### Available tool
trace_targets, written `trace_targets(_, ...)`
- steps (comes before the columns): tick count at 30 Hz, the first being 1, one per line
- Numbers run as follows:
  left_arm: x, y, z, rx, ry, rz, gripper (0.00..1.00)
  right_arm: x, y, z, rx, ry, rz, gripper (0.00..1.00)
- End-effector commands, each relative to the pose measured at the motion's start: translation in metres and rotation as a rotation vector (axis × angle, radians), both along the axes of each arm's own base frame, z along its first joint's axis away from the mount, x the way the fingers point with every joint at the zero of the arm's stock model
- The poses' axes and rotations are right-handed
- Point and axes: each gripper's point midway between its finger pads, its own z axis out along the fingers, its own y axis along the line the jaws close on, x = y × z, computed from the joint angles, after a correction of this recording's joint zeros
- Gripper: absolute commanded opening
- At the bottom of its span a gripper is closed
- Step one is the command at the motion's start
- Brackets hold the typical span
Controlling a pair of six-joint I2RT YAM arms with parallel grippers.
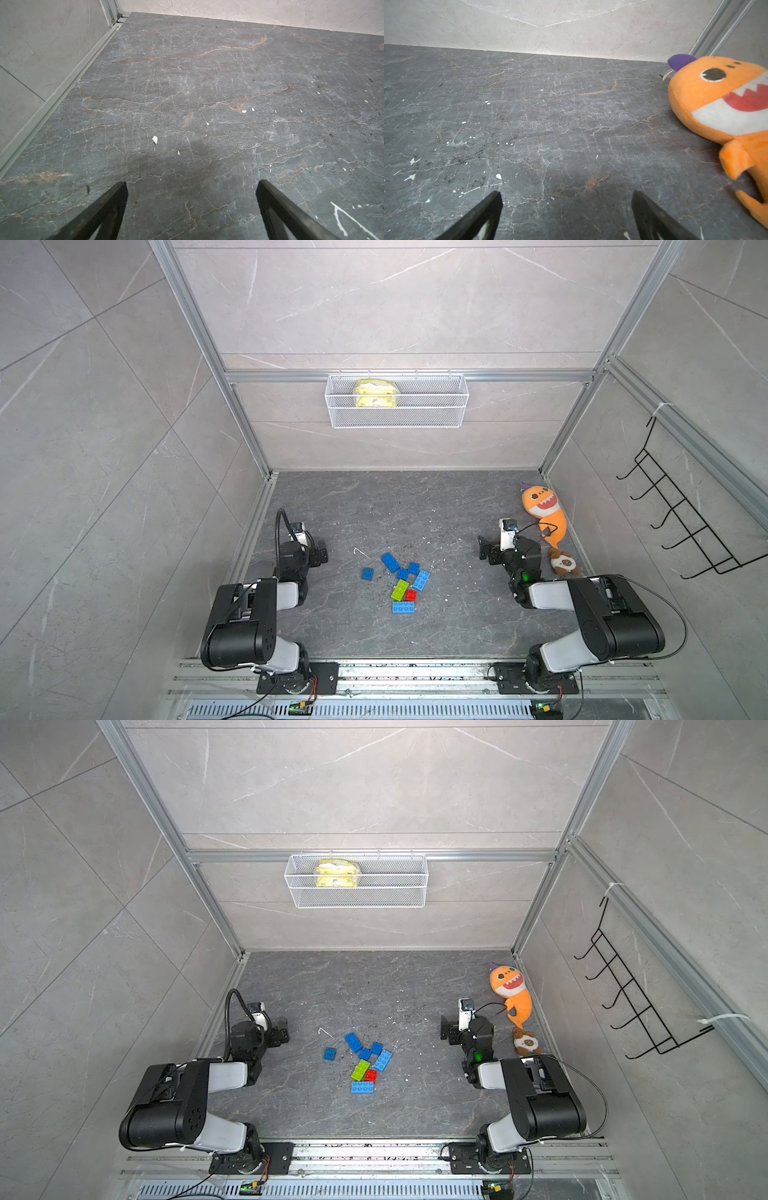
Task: Assemble a heart with lego
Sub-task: Pick up the lego brick from the center of the board.
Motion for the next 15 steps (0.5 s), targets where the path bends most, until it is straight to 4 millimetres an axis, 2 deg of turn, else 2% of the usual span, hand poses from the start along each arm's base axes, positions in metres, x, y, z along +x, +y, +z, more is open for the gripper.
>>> trace_targets(1, 0.014, 0.002, 0.019, 0.036, -0.074, -0.01, 1.0, 0.008, 0.0, 0.01, 0.012, -0.037, -0.013, 1.0)
trace_targets(12, 0.013, 0.002, 0.019, 0.035, -0.075, -0.009, 1.0, 0.008, 0.001, 0.01, 0.012, -0.037, -0.012, 1.0)
trace_targets(15, 0.011, -0.003, 0.028, 0.042, -0.075, -0.041, 1.0, 0.0, 0.0, 0.025, 0.012, -0.083, -0.011, 1.0)
